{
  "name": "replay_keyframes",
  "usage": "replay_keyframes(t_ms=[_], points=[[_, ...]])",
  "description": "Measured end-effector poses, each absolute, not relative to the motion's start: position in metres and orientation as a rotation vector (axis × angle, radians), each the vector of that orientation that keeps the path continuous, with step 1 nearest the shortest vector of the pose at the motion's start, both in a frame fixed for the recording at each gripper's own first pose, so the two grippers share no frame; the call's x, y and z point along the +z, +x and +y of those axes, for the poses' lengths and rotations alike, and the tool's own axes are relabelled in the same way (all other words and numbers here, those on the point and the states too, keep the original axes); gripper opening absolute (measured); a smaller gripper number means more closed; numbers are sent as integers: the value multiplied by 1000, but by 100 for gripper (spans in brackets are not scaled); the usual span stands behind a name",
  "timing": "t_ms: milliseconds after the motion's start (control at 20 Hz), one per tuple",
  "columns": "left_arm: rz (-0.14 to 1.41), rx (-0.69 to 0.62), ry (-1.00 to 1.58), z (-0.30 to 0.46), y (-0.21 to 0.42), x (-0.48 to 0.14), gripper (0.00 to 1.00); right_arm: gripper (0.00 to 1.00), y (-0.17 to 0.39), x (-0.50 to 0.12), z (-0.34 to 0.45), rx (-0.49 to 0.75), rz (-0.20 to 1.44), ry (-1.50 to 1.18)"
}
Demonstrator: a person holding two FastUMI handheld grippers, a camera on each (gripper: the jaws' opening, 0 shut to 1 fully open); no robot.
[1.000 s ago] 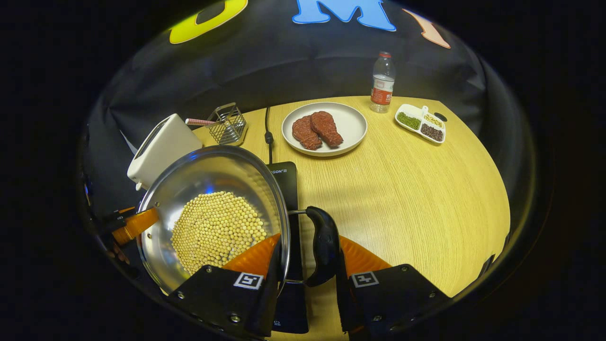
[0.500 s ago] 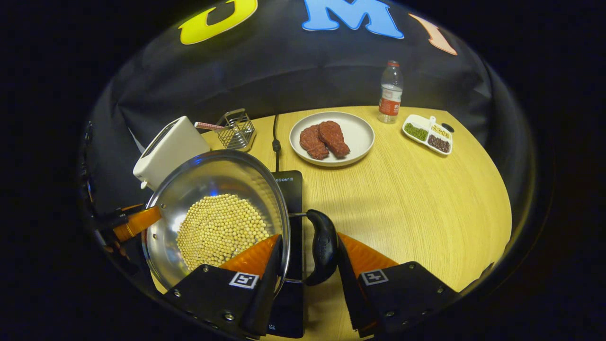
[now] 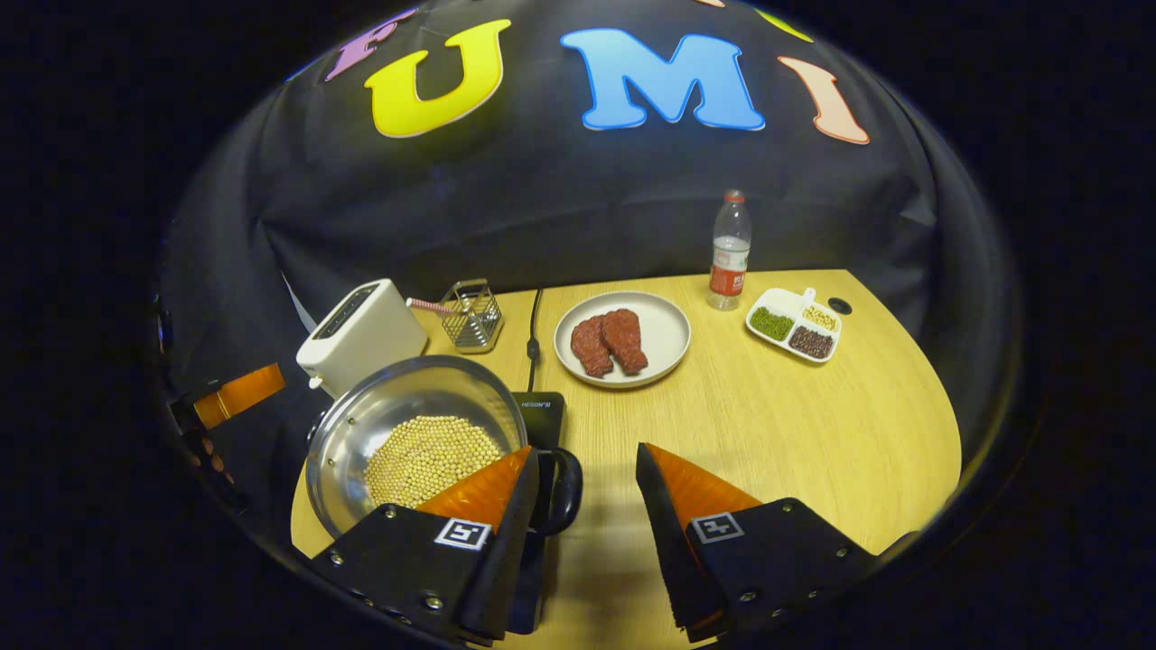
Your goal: First push the handle of the pot to place it horizontally, then grasp the pot with both hands and set it on the induction cooktop.
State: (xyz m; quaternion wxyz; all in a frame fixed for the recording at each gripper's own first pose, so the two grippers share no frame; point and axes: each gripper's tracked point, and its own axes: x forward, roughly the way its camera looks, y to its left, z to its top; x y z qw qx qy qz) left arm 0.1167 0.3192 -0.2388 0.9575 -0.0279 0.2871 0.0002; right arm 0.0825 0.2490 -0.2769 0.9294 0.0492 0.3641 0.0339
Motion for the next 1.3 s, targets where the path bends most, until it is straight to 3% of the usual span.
replay_keyframes(t_ms=[650, 750, 900, 950, 1000, 1100, 1300], points=[[206, -116, -77, 68, 63, -61, 70, 66, 43, -82, 105, 22, 329, 77], [133, -111, -62, 45, 55, -30, 67, 66, 37, -53, 83, 8, 268, 77], [73, -129, -73, 7, 42, -5, 79, 72, 30, -29, 59, 18, 203, 54], [77, -128, -71, 0, 39, -3, 84, 87, 26, -26, 51, 19, 191, 50], [86, -110, -63, -4, 38, -6, 90, 96, 21, -19, 44, 18, 182, 53], [89, -85, -53, -11, 34, -8, 100, 96, 18, -13, 37, 28, 180, 71], [63, -40, -42, -9, 17, 0, 99, 96, 15, -13, 25, 62, 184, 75]])
